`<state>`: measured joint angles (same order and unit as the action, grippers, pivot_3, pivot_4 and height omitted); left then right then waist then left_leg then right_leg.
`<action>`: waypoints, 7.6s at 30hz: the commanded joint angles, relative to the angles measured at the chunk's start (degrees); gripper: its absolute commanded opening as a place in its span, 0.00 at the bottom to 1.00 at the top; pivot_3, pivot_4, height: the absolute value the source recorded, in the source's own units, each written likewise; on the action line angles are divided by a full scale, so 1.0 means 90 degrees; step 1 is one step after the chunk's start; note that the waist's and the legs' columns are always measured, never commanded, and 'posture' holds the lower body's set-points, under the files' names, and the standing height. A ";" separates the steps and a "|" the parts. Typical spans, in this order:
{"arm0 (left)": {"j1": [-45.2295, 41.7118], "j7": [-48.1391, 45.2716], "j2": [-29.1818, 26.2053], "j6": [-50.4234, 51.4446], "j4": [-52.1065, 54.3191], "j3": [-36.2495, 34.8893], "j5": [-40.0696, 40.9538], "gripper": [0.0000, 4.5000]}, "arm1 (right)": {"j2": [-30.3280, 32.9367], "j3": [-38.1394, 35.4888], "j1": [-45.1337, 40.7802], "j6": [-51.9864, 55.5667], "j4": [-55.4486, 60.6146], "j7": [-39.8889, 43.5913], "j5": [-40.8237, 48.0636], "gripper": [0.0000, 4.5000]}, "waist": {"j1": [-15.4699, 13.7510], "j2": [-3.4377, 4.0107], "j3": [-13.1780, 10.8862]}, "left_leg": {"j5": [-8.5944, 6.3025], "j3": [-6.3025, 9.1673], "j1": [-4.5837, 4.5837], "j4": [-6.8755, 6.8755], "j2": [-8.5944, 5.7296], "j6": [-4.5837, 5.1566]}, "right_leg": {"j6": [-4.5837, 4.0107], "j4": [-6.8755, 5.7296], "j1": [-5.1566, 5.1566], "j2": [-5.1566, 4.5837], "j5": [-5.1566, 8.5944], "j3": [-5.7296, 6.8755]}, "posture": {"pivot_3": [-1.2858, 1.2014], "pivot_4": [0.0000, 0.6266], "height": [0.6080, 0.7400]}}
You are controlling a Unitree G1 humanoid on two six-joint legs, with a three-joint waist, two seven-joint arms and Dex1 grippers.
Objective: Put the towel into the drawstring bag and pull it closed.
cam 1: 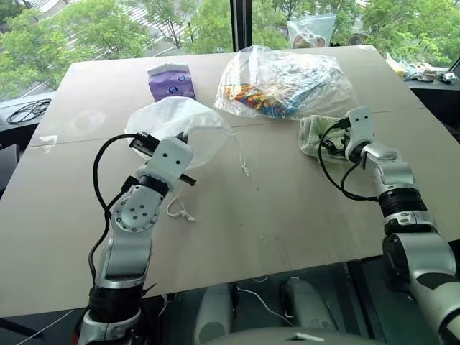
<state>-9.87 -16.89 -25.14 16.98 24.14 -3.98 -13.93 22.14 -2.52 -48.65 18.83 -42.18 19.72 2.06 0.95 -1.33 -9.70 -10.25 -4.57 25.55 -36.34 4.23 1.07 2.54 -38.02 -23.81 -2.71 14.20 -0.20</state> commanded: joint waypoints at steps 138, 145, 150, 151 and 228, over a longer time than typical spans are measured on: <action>-0.0629 -0.2685 -0.1109 0.2944 0.1006 -0.0361 0.6377 0.00 | -0.1499 -0.0353 0.1828 0.5929 0.5870 -0.0028 0.6305 0.03 | 0.0133 -0.0036 0.0086 | -0.0003 -0.0028 -0.0078 0.0118 0.0062 -0.0008 | -0.0068 0.0013 -0.0001 0.0079 0.0034 -0.0046 | 0.52 0.24 1.00; -0.0527 -0.2987 -0.1295 0.3005 0.1058 -0.0268 0.6581 0.00 | -0.2689 -0.1722 0.1510 0.5586 0.4974 -0.1516 0.7154 0.03 | 0.0125 -0.0035 0.0086 | -0.0003 -0.0023 -0.0074 0.0118 0.0063 -0.0008 | -0.0069 0.0012 -0.0001 0.0082 0.0033 -0.0042 | 0.52 0.24 1.00; -0.0589 -0.2998 -0.1308 0.2916 0.1003 -0.0169 0.6527 0.00 | -0.3742 -0.2411 0.1353 0.4999 0.4854 -0.3206 0.8898 0.03 | 0.0133 -0.0032 0.0083 | -0.0003 -0.0020 -0.0069 0.0122 0.0063 -0.0008 | -0.0069 0.0016 -0.0002 0.0080 0.0033 -0.0039 | 0.52 0.24 1.00; -0.0617 -0.2981 -0.1280 0.2886 0.0984 -0.0121 0.6488 0.00 | -0.3901 -0.2421 0.1324 0.4785 0.4855 -0.3566 0.9234 0.03 | 0.0127 -0.0032 0.0084 | -0.0003 -0.0019 -0.0066 0.0122 0.0063 -0.0008 | -0.0069 0.0015 -0.0003 0.0079 0.0033 -0.0037 | 0.52 0.24 1.00; -0.2196 -0.1959 0.0188 0.3160 -0.1037 -0.0488 0.7055 0.00 | -0.2139 -0.0160 0.1357 0.3095 0.5233 -0.4231 0.8200 0.52 | 0.0083 -0.0027 0.0081 | -0.0001 0.0041 0.0020 0.0080 0.0054 -0.0007 | -0.0065 0.0017 -0.0042 0.0077 0.0031 0.0013 | 0.52 0.24 1.00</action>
<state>-28.30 -33.97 -23.34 46.96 14.29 -6.93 49.34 2.26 -4.27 -35.99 45.79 1.09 -20.20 77.31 1.70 -1.58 -8.97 -10.26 -4.20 25.76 -35.63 4.72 1.00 1.95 -37.88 -24.22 -2.02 14.47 -0.08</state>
